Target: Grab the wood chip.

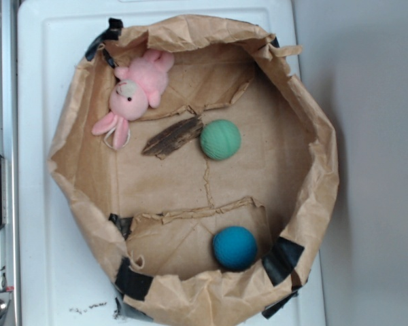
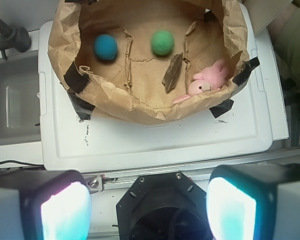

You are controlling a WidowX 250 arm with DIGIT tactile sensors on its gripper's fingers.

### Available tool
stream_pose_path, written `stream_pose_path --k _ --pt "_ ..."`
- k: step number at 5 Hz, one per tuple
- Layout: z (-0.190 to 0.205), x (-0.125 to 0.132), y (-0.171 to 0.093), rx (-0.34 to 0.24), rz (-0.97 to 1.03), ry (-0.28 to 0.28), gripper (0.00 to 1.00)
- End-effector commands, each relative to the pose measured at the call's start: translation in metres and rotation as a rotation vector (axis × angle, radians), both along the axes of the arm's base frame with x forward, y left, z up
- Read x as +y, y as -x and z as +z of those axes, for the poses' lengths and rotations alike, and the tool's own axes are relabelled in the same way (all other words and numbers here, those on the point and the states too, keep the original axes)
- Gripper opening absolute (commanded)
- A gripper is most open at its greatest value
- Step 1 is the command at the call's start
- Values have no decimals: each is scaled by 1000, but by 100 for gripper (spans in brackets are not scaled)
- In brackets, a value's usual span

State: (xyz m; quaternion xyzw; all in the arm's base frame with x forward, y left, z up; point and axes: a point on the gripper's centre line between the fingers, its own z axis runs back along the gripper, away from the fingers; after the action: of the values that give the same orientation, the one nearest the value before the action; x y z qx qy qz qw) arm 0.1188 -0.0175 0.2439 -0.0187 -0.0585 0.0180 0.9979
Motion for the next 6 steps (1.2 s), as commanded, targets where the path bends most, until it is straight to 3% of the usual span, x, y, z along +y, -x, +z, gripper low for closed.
stream_pose_path --k 1,3,5,6 --pt "0 0 0 0 0 0 100" --pt "10 9 -28 -37 44 29 100" --pt "3 11 -67 -141 -64 47 100" --pt "-12 -3 -88 -109 -141 28 100"
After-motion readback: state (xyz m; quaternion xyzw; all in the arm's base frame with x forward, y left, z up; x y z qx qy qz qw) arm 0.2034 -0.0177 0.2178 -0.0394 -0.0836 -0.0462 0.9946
